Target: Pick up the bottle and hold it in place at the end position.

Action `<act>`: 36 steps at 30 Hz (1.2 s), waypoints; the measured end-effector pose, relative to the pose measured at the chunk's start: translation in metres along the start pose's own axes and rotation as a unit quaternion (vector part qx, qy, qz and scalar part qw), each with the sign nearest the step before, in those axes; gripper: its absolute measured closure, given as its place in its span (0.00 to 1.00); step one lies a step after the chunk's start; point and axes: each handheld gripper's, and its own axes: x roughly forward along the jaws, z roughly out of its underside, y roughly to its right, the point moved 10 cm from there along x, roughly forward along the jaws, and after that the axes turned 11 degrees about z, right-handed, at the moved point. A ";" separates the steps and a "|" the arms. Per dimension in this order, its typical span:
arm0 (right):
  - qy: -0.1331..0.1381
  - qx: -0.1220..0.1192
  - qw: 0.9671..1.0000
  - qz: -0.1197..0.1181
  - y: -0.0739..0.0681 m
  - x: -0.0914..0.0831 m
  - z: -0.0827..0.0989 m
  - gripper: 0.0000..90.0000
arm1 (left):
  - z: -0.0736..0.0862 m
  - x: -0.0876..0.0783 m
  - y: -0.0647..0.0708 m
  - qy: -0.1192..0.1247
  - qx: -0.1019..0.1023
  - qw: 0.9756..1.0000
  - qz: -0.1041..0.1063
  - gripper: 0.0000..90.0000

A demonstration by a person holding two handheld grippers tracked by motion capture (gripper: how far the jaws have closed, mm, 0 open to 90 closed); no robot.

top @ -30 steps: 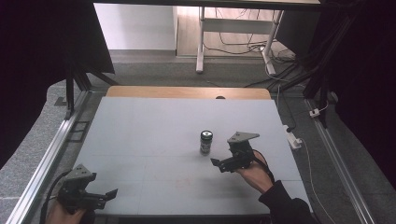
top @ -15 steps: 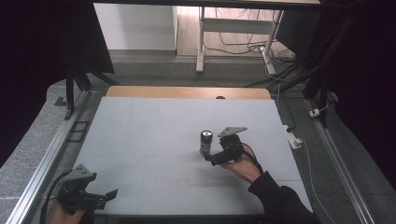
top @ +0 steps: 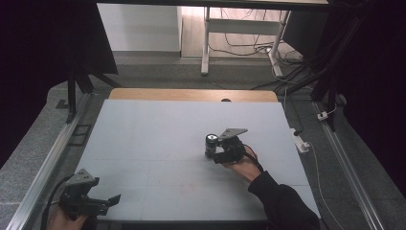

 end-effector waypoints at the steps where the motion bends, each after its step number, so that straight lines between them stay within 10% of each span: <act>1: 0.001 -0.001 1.000 -0.002 0.000 0.000 0.000 0.47 | 0.000 0.000 0.000 0.000 0.000 1.000 0.000 0.00; 36: 0.022 -0.025 0.999 -0.008 -0.009 0.006 -0.034 0.59 | 0.000 0.000 0.000 -0.002 0.000 1.000 0.000 0.00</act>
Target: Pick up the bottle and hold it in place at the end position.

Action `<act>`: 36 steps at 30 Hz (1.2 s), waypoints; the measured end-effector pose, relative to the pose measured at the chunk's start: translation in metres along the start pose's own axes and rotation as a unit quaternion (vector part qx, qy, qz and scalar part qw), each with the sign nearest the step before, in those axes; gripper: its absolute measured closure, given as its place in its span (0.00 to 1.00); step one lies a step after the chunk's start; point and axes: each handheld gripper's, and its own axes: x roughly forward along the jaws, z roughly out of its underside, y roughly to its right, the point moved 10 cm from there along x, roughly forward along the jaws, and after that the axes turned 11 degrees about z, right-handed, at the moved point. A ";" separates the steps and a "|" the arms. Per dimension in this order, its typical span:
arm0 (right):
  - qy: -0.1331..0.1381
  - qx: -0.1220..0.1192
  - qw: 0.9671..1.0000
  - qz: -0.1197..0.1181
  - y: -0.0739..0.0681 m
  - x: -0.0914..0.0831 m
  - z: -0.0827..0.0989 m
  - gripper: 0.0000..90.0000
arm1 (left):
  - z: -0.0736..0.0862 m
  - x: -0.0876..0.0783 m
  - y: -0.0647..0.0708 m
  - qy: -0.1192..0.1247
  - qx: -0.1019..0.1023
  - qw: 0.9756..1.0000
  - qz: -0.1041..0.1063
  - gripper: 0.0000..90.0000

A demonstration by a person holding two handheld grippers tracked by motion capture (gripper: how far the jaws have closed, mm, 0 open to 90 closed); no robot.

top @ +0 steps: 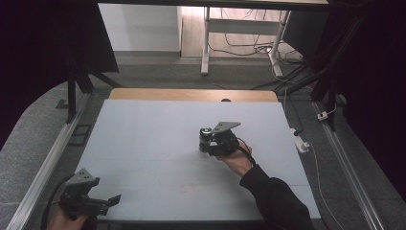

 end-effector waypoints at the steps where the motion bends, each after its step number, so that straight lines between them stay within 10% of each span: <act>1: 0.001 -0.001 1.000 -0.001 -0.001 0.002 -0.002 0.59 | 0.000 0.000 0.000 0.000 0.000 1.000 0.000 0.00; 36: -0.012 -0.019 1.000 0.001 -0.016 0.045 -0.008 0.59 | 0.000 0.000 0.000 -0.003 0.000 1.000 0.002 0.00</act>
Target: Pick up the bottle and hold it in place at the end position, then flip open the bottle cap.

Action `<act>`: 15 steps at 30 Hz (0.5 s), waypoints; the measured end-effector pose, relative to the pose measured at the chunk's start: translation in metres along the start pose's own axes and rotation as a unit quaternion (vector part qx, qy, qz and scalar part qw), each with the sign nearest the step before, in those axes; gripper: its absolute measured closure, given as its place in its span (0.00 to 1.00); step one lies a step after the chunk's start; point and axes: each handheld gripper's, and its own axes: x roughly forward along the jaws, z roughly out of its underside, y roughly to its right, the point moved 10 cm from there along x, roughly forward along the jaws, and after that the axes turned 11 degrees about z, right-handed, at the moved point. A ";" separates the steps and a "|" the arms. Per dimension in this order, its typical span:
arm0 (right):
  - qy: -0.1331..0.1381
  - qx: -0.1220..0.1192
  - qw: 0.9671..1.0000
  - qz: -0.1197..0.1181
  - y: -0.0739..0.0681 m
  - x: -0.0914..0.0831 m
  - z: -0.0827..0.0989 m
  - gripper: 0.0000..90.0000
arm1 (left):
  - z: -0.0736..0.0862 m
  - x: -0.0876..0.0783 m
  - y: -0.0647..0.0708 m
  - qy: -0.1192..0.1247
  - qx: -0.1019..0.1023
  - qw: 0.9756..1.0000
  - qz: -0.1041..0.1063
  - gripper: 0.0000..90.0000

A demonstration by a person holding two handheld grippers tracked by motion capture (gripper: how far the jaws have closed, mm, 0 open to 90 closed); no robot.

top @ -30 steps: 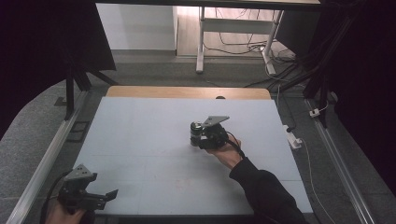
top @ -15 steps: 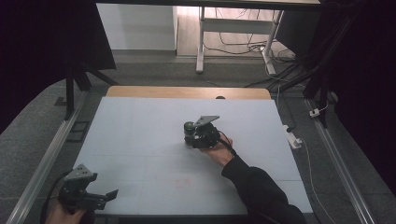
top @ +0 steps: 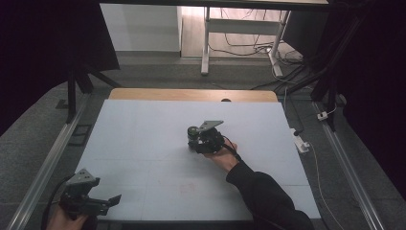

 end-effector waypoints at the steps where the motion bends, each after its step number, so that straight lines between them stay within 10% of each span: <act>1: 0.000 0.001 1.000 0.000 0.000 0.000 0.000 0.59 | 0.000 0.000 0.000 0.000 0.000 1.000 0.000 0.00; 15: -0.001 0.003 1.000 0.001 0.000 0.000 0.001 0.59 | -0.001 0.000 -0.001 0.000 -0.002 1.000 -0.006 0.00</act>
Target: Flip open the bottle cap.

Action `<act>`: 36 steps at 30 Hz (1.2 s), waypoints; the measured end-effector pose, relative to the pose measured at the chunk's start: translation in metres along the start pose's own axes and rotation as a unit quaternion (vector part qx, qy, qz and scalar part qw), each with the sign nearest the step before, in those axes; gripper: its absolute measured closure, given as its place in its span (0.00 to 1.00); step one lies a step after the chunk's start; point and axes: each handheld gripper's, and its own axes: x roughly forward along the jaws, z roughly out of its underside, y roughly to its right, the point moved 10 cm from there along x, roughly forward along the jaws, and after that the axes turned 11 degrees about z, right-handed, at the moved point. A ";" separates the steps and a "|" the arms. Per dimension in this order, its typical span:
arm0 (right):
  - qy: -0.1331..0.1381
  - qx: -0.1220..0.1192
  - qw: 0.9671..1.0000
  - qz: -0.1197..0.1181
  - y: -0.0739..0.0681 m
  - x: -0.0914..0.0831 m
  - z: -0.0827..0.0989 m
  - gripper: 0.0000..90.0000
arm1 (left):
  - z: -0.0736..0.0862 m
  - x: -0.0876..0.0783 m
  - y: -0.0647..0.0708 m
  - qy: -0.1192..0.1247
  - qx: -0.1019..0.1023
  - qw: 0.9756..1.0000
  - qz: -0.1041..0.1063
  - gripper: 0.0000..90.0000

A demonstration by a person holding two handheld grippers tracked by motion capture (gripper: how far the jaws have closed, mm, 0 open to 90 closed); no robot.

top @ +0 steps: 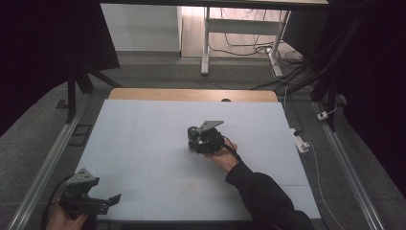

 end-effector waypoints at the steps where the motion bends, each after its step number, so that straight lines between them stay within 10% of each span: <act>1: 0.000 -0.001 1.000 0.000 0.000 0.000 0.000 0.59 | -0.002 0.000 0.001 0.004 0.002 1.000 0.002 0.00; 18: -0.004 -0.002 1.000 -0.003 0.000 0.000 0.000 0.59 | -0.022 0.007 0.006 0.029 0.036 0.998 0.034 0.00; 36: -0.003 -0.003 1.000 -0.007 0.001 0.000 0.000 0.59 | -0.068 0.039 0.017 0.060 0.084 0.991 0.080 0.00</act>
